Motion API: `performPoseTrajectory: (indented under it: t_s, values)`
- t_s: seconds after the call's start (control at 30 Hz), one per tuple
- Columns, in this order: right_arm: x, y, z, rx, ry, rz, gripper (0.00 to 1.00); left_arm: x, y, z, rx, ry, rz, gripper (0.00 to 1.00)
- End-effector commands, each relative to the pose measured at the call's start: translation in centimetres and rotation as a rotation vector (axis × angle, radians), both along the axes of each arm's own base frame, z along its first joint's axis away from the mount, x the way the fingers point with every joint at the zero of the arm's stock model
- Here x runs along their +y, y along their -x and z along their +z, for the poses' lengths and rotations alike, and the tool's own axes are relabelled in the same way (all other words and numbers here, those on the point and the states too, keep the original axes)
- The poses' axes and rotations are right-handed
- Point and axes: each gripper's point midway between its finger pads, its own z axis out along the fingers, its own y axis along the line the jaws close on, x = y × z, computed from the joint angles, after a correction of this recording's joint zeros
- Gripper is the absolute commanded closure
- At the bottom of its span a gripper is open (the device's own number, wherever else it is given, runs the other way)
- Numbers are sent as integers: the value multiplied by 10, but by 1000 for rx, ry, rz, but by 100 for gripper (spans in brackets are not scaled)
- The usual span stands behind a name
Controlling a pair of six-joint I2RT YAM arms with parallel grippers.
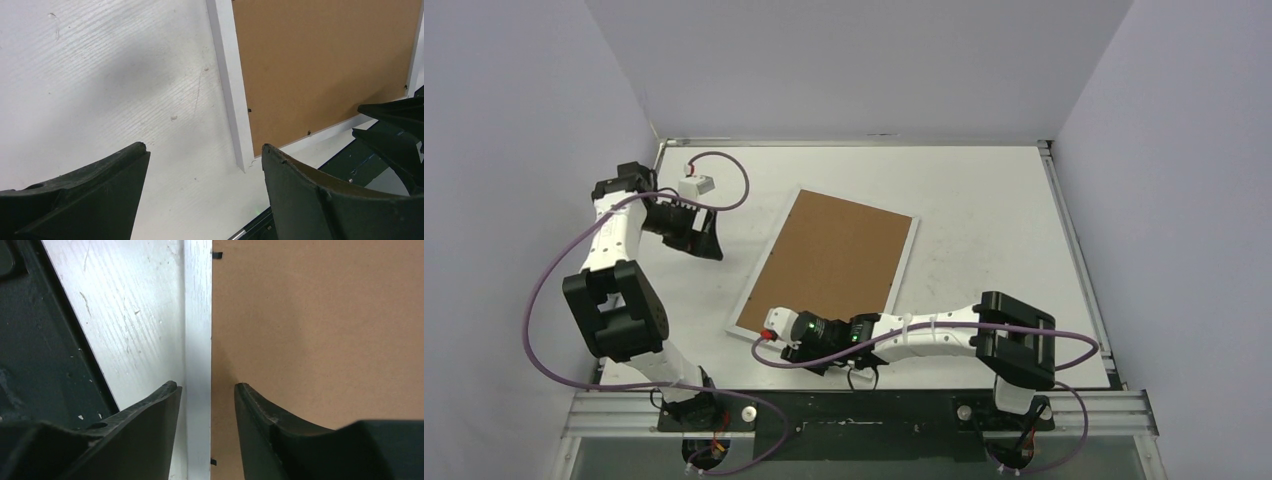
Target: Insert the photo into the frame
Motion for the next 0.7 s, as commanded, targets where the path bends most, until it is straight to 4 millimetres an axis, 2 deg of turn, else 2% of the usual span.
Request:
performPoseTrajectory:
  t_s: [0.0,0.13,0.43,0.5,0.53,0.67]
  values:
    - [13,-8,11,-61,-59,-2,57,7,-4,14,-54,-22,22,18]
    - [13,-5,5,-80,-48,5,63,14,-9,19,-70,-38,53,18]
    - [11,0,-17,-86,17,3,60,19,-13,28,-104,-47,96,16]
    - [12,-2,-19,-91,21,-4,60,19,-13,28,-111,-51,104,12]
    - [12,-2,-21,-92,24,-8,61,20,-13,29,-121,-57,107,4]
    - [10,-5,-31,-101,47,-22,69,20,-13,35,-155,-66,106,4]
